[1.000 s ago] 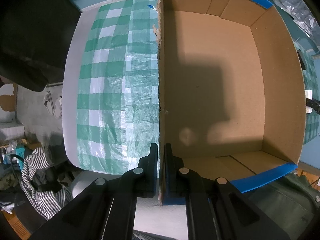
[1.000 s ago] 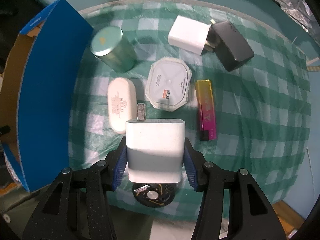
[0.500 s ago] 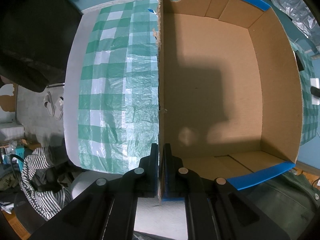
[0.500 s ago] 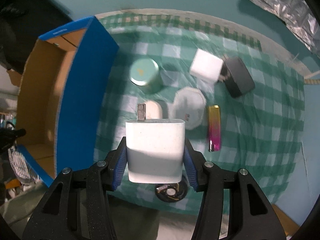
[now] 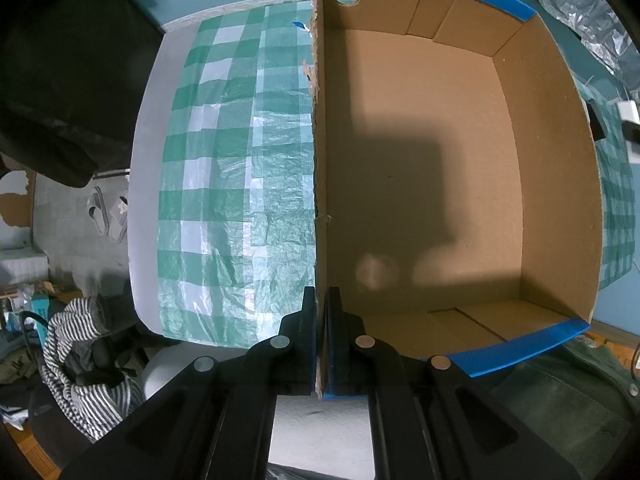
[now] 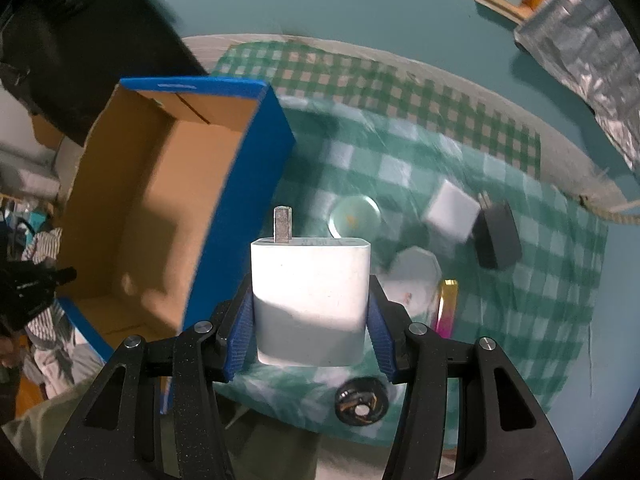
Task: Organize rigid objects
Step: 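Lift the white charger with the right tool and carry it over the box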
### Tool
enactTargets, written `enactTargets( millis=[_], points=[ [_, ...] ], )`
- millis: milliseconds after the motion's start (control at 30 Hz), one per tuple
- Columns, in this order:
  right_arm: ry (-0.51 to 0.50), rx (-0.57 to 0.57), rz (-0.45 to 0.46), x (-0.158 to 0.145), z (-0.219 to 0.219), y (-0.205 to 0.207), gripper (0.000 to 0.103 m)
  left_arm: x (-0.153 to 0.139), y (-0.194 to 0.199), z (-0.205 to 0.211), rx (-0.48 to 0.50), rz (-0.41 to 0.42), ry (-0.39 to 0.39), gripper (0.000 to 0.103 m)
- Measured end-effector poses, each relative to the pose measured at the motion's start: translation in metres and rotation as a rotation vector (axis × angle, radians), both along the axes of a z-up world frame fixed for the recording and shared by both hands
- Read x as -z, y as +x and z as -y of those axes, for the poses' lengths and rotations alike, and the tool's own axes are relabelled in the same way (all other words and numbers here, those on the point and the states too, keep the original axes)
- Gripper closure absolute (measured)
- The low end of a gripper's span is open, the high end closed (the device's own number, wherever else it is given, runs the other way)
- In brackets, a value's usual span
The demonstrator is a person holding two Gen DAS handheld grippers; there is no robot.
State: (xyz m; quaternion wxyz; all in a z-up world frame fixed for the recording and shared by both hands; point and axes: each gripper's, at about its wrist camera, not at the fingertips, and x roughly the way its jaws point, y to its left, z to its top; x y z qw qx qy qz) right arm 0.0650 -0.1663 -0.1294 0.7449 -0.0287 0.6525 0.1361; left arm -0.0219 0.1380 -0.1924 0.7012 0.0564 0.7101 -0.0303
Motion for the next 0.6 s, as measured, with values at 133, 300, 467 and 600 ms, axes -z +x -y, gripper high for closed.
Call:
enactTargets(
  millis=[133,300,467,600],
  points=[
    [0.004,-0.036,0.012,-0.005,-0.02,0.013,0.051,0.001,0.001,-0.003,-0.018,-0.005,-0.016,0.099],
    [0.012,-0.085,0.018,-0.005,-0.049,0.03,0.051,0.001,0.0,-0.001,-0.011,-0.002,-0.009,0.099],
    [0.009,-0.125,0.007,0.003,-0.074,0.043,0.051,0.0,0.001,-0.002,-0.017,-0.004,-0.014,0.099],
    [0.013,-0.152,-0.004,0.01,-0.091,0.05,0.051,0.0,0.001,-0.005,-0.03,-0.004,-0.032,0.099]
  ],
)
